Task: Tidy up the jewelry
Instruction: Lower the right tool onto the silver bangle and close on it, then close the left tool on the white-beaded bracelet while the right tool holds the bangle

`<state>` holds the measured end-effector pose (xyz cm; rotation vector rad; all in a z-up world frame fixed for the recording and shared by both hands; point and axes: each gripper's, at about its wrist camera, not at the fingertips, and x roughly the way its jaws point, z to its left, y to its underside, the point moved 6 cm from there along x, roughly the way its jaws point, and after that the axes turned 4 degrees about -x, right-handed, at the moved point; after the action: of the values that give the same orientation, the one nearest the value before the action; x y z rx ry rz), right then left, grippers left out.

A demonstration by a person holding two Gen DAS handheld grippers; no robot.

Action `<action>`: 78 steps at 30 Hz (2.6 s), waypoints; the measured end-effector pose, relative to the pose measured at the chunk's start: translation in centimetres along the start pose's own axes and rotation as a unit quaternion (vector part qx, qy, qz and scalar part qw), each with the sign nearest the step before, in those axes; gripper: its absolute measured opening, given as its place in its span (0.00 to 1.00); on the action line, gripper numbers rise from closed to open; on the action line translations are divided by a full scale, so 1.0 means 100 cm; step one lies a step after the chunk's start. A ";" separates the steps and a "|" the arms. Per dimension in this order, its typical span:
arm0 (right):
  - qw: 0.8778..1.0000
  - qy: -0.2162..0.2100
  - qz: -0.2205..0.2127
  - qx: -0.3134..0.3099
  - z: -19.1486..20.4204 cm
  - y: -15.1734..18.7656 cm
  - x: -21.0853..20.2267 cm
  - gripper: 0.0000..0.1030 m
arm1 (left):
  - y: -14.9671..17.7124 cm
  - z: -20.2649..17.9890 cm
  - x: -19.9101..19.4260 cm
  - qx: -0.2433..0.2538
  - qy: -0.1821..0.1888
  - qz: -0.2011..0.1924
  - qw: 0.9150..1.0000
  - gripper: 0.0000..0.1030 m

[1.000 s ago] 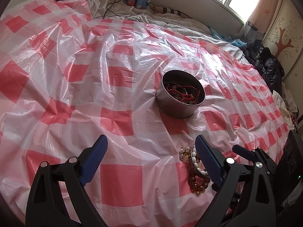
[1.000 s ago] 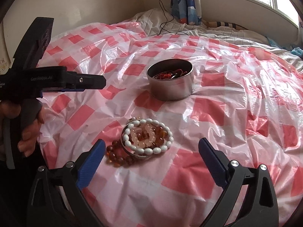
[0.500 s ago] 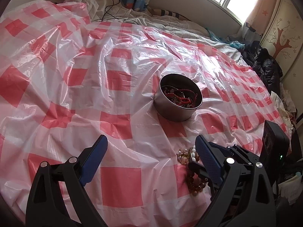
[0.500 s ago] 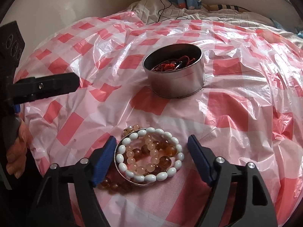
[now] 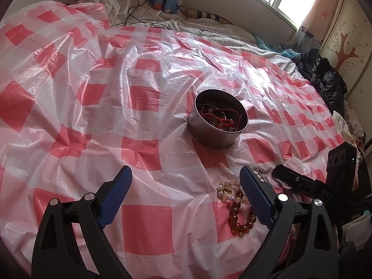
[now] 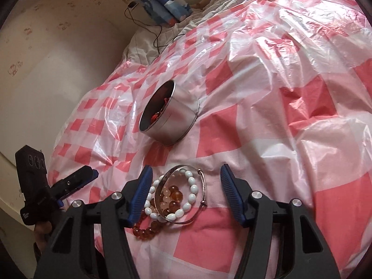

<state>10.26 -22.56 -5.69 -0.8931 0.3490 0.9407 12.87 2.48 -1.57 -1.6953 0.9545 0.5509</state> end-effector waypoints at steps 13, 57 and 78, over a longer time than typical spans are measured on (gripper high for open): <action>0.987 0.074 0.035 -0.137 0.034 0.018 0.022 0.85 | 0.001 -0.001 0.001 0.004 -0.001 0.002 1.000 0.87; 0.997 -0.020 -0.076 0.016 -0.012 -0.022 -0.048 0.54 | 0.041 -0.105 0.088 0.155 0.058 0.058 0.985 0.87; 0.997 -0.022 -0.074 0.018 -0.011 -0.019 -0.045 0.54 | 0.036 -0.104 0.086 0.176 0.042 0.055 0.982 0.38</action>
<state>9.38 -26.48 -2.61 -0.8528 0.2566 0.8135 13.92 -10.46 -6.67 -1.3622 1.1384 0.3576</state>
